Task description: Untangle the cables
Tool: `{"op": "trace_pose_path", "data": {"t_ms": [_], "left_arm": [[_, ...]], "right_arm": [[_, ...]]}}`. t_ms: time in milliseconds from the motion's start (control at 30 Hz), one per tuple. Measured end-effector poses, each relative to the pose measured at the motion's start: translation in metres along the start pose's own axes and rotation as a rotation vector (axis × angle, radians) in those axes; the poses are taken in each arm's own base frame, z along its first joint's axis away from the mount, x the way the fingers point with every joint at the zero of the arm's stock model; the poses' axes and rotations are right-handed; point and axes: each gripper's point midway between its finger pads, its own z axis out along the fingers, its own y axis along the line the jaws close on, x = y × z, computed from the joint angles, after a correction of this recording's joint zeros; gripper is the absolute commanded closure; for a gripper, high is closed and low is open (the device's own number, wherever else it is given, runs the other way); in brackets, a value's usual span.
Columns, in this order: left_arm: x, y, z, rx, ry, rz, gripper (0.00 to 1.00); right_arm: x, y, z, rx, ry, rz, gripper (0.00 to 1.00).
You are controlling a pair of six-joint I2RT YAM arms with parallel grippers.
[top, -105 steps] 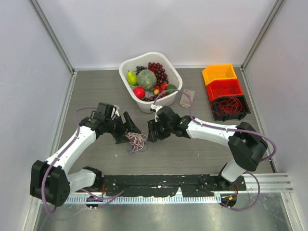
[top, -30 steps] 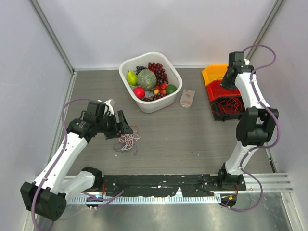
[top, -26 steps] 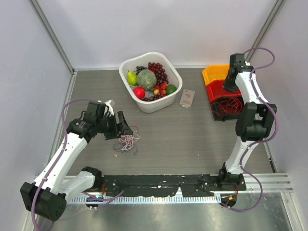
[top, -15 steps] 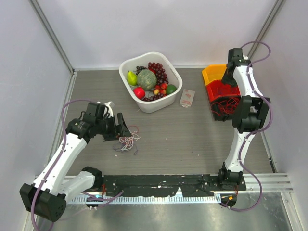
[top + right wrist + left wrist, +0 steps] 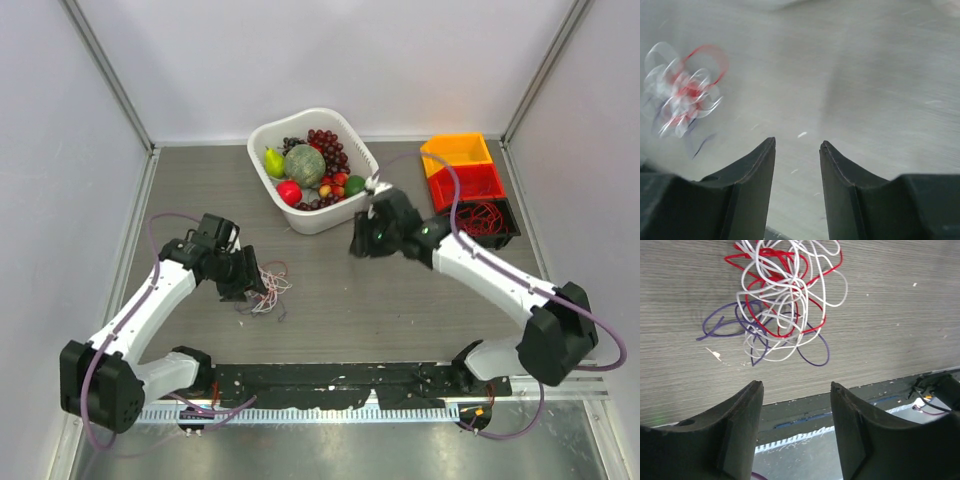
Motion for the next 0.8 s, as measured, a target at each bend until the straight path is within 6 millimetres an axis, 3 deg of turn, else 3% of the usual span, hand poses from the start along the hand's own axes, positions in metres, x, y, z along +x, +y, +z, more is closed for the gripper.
{"op": "trace_pose_path", "data": {"t_ms": [67, 167, 233, 333, 433, 633, 700, 733, 800], "left_arm": [[-0.001, 0.005, 0.007, -0.029, 0.015, -0.006, 0.48], [0.000, 0.011, 0.019, -0.067, 0.057, -0.017, 0.48], [0.000, 0.014, 0.028, -0.090, 0.089, -0.025, 0.55], [0.000, 0.019, 0.038, -0.119, 0.112, -0.034, 0.55], [-0.003, 0.018, 0.036, -0.118, 0.088, -0.049, 0.50], [-0.014, 0.003, 0.008, -0.041, -0.059, -0.082, 0.41], [-0.016, -0.001, 0.001, -0.017, -0.086, -0.090, 0.39], [-0.016, -0.002, 0.000, -0.010, -0.088, -0.094, 0.39], [-0.014, -0.004, 0.002, 0.002, -0.081, -0.101, 0.40]], "right_arm": [[0.037, 0.048, -0.005, -0.169, 0.029, -0.025, 0.54], [0.090, 0.096, 0.000, -0.315, 0.131, -0.055, 0.52], [0.127, 0.126, 0.005, -0.388, 0.201, -0.097, 0.51], [0.166, 0.166, 0.006, -0.496, 0.278, -0.146, 0.50], [0.176, 0.184, 0.013, -0.541, 0.297, -0.144, 0.49], [0.164, 0.217, 0.048, -0.594, 0.270, -0.087, 0.53], [0.168, 0.222, 0.057, -0.598, 0.278, -0.080, 0.66], [0.172, 0.223, 0.060, -0.593, 0.286, -0.082, 0.81], [0.176, 0.222, 0.066, -0.571, 0.300, -0.090, 0.99]]}}
